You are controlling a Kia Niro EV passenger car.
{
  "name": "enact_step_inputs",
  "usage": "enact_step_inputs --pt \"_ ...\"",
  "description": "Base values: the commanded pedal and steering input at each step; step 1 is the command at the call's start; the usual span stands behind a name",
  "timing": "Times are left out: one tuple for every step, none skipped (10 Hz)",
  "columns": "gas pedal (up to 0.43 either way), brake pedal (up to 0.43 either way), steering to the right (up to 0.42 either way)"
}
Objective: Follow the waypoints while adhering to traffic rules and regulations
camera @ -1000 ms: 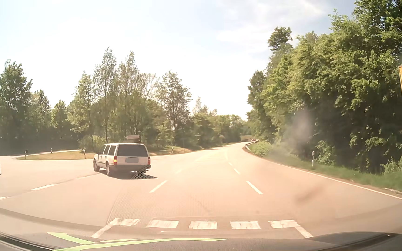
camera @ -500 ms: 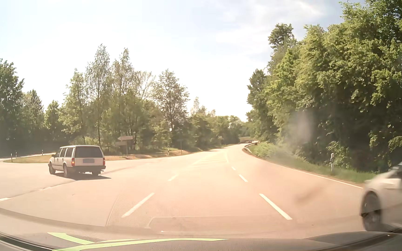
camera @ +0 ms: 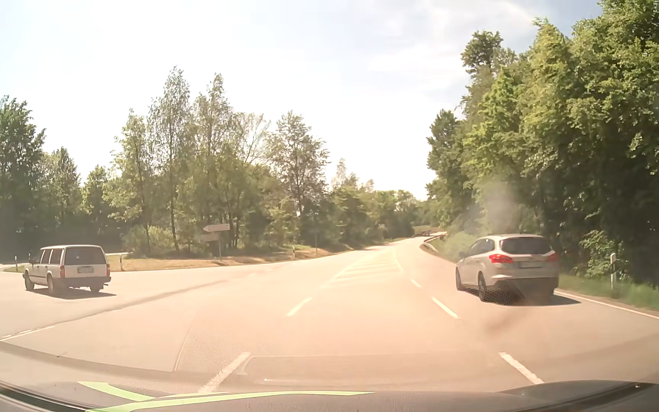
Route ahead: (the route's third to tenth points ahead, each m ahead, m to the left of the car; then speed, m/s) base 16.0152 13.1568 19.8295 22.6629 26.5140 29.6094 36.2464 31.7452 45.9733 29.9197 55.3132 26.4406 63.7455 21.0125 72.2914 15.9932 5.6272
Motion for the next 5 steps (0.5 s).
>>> enact_step_inputs --pt "0.067 0.0 -0.174" --pt "0.067 0.0 -0.195" --pt "0.067 0.0 -0.212" --pt "0.067 0.0 -0.228" --pt "0.067 0.0 -0.242"
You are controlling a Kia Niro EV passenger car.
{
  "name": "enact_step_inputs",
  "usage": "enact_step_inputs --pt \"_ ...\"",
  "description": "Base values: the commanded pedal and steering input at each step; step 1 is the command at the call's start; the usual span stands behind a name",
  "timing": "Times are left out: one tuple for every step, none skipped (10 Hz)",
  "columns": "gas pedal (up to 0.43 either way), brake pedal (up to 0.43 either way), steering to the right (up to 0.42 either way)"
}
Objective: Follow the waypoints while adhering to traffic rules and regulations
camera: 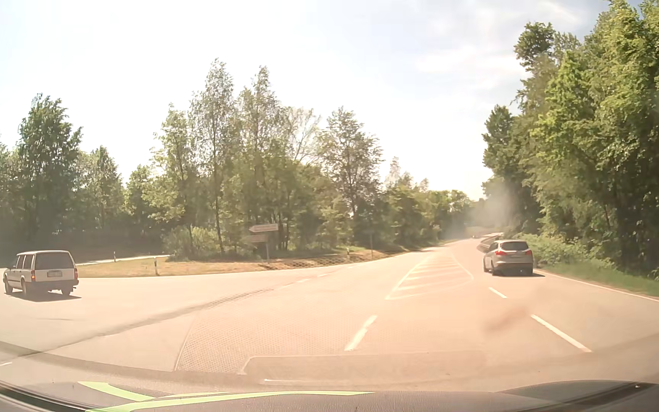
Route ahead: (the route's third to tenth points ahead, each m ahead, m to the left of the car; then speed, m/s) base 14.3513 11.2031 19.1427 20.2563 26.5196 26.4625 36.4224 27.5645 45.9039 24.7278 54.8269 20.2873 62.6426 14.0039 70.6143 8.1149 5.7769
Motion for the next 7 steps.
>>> enact_step_inputs --pt "0.067 0.0 -0.25" --pt "0.067 0.0 -0.261" --pt "0.067 0.0 -0.273" --pt "0.067 0.0 -0.28" --pt "0.067 0.0 -0.286" --pt "0.067 0.0 -0.287" --pt "0.067 0.0 -0.288"
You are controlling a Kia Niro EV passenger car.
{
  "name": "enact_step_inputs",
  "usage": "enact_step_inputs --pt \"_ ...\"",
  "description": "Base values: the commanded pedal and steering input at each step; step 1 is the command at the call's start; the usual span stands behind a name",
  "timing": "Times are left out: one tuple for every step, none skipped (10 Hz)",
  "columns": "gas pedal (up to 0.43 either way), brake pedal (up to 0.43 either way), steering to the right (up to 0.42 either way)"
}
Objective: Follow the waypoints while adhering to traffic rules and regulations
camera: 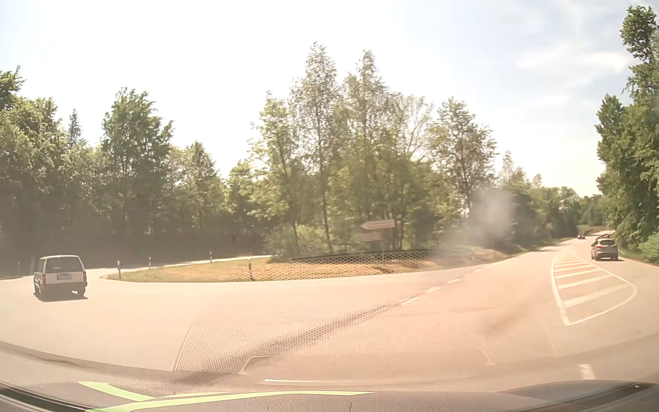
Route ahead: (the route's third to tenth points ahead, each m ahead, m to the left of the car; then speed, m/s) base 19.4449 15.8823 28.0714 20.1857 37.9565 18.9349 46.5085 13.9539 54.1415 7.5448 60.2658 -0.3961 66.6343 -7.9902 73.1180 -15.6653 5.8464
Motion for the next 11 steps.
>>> enact_step_inputs --pt "0.067 0.0 -0.29" --pt "0.067 0.0 -0.29" --pt "0.067 0.0 -0.29" --pt "0.067 0.0 -0.29" --pt "0.079 0.0 -0.29" --pt "0.079 0.0 -0.289" --pt "0.098 0.0 -0.287" --pt "0.11 0.0 -0.282" --pt "0.11 0.0 -0.276" --pt "0.13 0.0 -0.27" --pt "0.13 0.0 -0.267"
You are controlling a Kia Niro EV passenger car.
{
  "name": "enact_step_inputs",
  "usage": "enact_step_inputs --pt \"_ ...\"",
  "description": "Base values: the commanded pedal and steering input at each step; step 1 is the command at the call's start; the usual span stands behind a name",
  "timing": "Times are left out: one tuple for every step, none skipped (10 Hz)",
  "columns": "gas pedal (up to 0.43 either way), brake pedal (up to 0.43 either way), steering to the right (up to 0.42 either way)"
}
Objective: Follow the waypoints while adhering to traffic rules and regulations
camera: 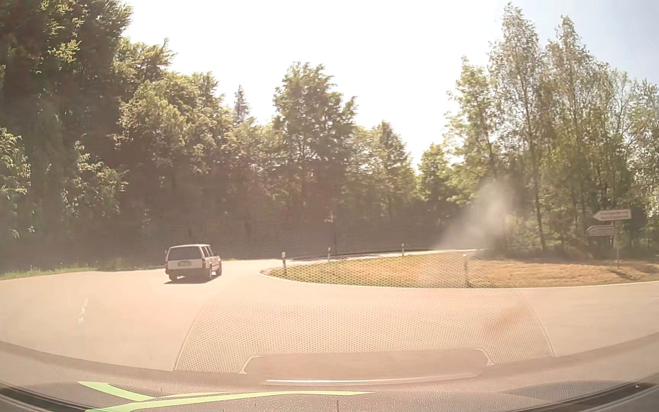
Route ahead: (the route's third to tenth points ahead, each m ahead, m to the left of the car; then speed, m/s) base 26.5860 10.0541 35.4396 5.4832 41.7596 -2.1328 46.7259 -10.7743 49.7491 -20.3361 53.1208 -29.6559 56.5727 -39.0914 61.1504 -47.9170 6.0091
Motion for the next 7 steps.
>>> enact_step_inputs --pt "0.138 0.0 -0.265" --pt "0.189 0.0 -0.254" --pt "0.189 0.0 -0.239" --pt "0.189 0.0 -0.228" --pt "0.189 0.0 -0.213" --pt "0.189 0.0 -0.191" --pt "0.189 0.0 -0.168"
